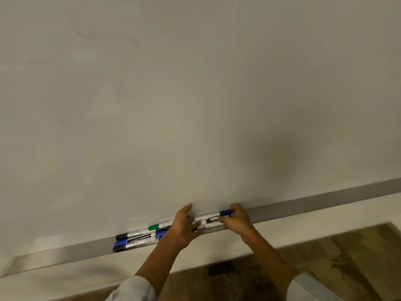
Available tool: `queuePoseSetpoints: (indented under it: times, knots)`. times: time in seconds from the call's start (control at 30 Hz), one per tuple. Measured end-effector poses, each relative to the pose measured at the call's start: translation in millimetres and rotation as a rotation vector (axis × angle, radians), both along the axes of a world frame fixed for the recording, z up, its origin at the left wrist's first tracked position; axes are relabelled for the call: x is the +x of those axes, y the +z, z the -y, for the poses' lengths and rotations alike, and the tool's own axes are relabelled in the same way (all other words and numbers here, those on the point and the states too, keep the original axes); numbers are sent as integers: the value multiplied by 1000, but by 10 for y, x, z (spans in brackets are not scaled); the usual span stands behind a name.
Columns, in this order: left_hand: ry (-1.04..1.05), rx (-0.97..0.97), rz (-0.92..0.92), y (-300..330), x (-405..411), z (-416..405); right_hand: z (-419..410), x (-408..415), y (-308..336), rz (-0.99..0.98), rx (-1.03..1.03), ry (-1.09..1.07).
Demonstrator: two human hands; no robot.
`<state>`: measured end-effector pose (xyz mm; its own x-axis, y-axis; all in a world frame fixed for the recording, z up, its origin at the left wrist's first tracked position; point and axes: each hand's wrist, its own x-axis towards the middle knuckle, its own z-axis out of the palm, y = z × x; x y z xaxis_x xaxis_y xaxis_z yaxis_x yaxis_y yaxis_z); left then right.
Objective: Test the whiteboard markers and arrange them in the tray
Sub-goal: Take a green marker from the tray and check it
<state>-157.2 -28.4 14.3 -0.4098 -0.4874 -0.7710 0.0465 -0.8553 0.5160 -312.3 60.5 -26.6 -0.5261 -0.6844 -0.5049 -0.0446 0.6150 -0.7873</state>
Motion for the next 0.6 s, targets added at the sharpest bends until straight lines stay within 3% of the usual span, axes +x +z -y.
queuePoseSetpoints:
  times: [0.2,0.33,0.47,0.6]
  knots:
    - [49,16,-65,158,23,78,-41,90,256,-109,-277,-146]
    - [-44,-89,-28,480,62,11,-3,228,752,-79,-539,-77]
    - [-323,-506,149,1042,132,-110,-29,424,1428,-203,-788,35]
    - [-202,-1064,133,1687,268,-120,-63,669,1882,-117,-955,74]
